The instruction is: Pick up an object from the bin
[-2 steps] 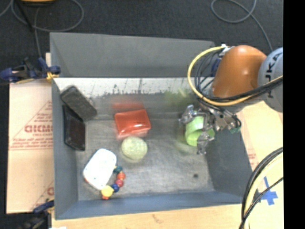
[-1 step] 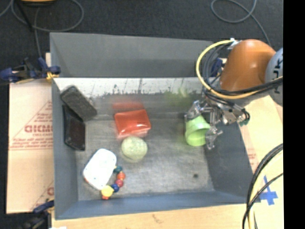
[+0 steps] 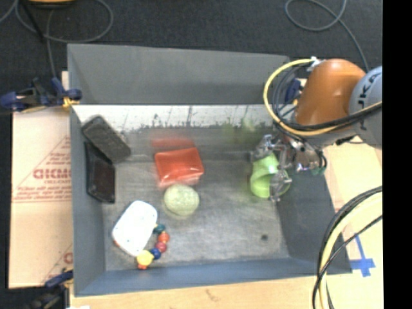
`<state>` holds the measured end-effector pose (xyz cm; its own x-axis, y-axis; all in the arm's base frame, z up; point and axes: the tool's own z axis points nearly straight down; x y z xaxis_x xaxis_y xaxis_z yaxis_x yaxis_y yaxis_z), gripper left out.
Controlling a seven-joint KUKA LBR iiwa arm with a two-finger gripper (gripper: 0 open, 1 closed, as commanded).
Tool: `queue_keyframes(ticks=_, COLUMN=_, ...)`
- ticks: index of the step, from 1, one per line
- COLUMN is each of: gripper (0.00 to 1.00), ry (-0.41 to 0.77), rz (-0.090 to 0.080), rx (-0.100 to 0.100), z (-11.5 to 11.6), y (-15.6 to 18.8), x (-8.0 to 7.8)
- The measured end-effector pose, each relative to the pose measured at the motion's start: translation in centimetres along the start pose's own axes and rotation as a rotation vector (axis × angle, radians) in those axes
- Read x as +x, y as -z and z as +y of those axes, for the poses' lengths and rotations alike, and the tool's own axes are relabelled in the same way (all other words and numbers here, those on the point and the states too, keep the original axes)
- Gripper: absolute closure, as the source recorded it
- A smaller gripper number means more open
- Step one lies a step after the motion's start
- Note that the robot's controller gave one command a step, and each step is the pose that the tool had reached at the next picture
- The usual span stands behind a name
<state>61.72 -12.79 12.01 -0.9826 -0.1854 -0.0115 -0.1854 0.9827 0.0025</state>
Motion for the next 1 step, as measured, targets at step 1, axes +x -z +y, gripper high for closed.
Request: queue_keyframes(ticks=1, gripper=1.00, ry=0.484, rz=-0.023, rx=-0.023, z=-1.83, y=-3.26, x=-2.62)
